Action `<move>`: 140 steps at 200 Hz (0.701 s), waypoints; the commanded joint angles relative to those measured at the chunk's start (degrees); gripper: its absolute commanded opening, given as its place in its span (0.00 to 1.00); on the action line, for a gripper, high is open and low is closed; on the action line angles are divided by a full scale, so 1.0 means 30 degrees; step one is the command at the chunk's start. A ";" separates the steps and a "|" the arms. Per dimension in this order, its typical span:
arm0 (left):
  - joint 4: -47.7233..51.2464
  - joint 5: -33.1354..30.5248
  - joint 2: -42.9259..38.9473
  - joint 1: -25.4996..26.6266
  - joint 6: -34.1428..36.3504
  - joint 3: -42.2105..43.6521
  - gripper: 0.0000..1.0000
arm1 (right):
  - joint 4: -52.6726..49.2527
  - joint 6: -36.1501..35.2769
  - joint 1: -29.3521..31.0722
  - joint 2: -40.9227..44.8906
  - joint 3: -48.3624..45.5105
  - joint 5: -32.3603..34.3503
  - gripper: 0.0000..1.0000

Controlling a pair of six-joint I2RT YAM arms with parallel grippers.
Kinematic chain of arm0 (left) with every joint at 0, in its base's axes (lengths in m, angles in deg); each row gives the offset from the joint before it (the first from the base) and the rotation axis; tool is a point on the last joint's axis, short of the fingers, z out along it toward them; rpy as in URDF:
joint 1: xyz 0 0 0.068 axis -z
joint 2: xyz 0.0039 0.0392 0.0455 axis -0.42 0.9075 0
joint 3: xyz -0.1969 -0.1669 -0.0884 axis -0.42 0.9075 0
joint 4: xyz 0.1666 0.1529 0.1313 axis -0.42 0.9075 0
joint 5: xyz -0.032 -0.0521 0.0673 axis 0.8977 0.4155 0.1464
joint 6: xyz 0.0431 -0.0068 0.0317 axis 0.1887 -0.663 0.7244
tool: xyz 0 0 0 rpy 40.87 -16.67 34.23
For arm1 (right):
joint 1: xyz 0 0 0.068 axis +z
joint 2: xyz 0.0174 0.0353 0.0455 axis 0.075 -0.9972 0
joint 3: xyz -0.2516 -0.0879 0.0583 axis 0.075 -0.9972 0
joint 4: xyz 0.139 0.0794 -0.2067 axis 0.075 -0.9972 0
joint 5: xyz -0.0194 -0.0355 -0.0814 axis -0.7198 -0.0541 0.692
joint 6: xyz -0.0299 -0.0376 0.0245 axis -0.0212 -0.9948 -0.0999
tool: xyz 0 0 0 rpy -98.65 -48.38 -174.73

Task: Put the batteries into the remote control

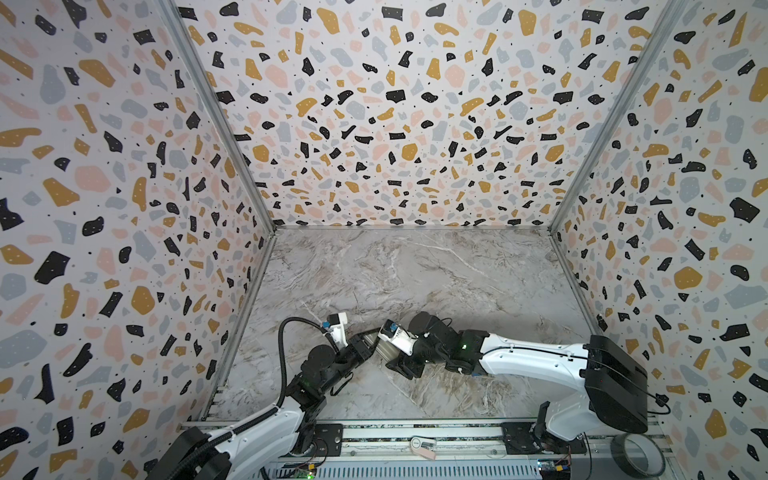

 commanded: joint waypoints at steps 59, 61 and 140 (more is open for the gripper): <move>-0.1317 -0.0275 -0.0234 0.0066 -0.0171 -0.0477 0.00 | 0.0876 0.0548 -0.0130 -0.0378 0.0042 0.0164 0.45; -0.1308 -0.0276 -0.0211 0.0086 -0.0173 -0.0458 0.00 | 0.0872 0.0550 -0.0132 -0.0363 0.0034 0.0191 0.45; -0.1071 -0.0394 0.0164 0.0067 0.0017 -0.0676 0.00 | 0.1541 0.0344 -0.0104 -0.0225 -0.0326 -0.0240 0.24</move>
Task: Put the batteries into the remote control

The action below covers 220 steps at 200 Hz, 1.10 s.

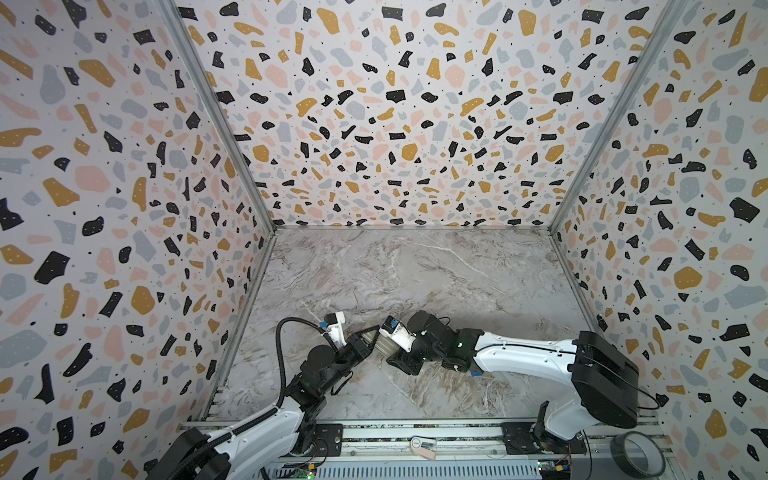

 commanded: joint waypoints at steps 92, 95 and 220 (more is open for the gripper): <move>0.1972 0.0565 -0.0034 0.0087 0.2131 -0.2131 0.50 | 0.1832 -0.0170 -0.1383 0.2084 -0.1808 -0.0937 0.04; 0.2034 0.0574 -0.0055 0.0066 0.2223 -0.2176 0.52 | 0.1814 -0.0162 -0.1441 0.2115 -0.1867 -0.0982 0.04; 0.4198 0.4032 -0.2107 0.0913 0.9426 -0.4802 1.00 | 0.3334 0.0074 -0.6351 0.7154 -0.4190 -0.9434 0.00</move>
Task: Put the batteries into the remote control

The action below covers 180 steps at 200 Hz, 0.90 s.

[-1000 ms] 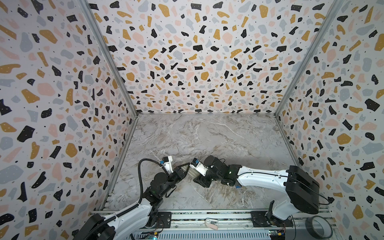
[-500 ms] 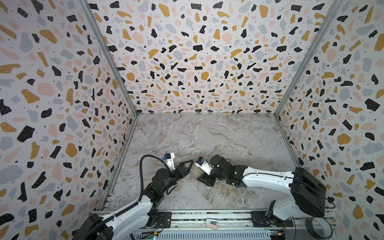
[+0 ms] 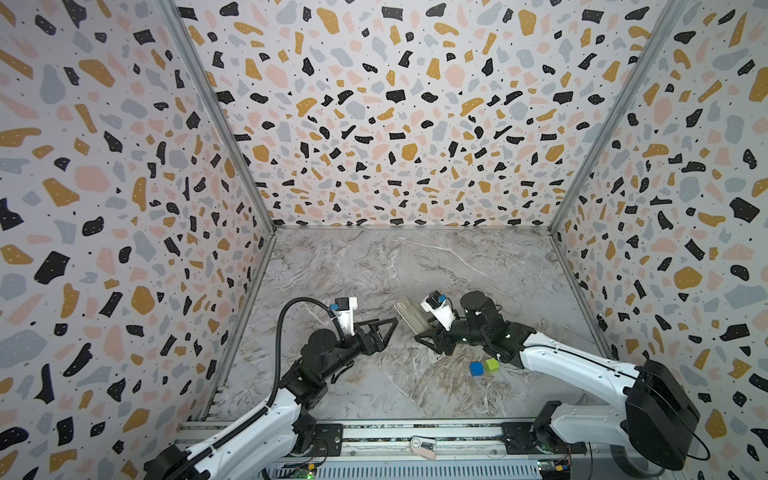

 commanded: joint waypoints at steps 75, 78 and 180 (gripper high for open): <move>-0.3233 0.3124 -0.0499 0.2207 0.3824 -0.2321 0.98 | 0.3655 0.0328 -0.0328 0.2675 -0.0765 -0.7067 0.00; -0.3233 0.3141 -0.0463 0.2265 0.3871 -0.2396 0.98 | 0.3758 0.0340 -0.0320 0.2773 -0.0798 -0.7157 0.00; -0.4770 0.4754 0.0925 0.3925 0.4460 -0.4010 0.82 | 0.5865 0.0953 0.0142 0.4161 -0.1492 -0.8745 0.00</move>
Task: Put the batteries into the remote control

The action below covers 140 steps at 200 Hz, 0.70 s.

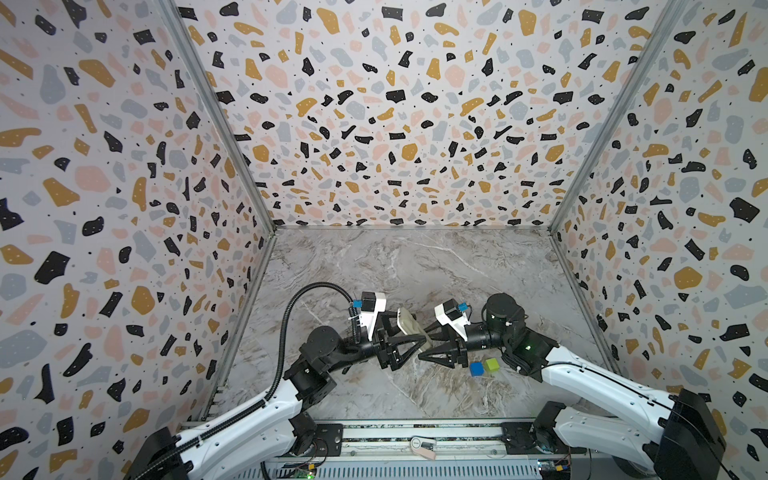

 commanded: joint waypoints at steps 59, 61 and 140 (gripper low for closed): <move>-0.1398 0.0795 -0.0236 0.0600 0.0449 -0.0568 0.71 | 0.2409 0.1075 0.0069 0.0406 0.0021 -0.1576 0.00; -0.1385 0.0784 -0.0231 0.0626 0.0475 -0.0586 0.71 | 0.2431 0.1114 0.0069 0.0404 0.0018 -0.1582 0.00; -0.1375 0.0931 0.0069 0.0843 0.0689 -0.0773 0.52 | 0.3141 0.1561 0.0069 0.0322 -0.0188 -0.2006 0.00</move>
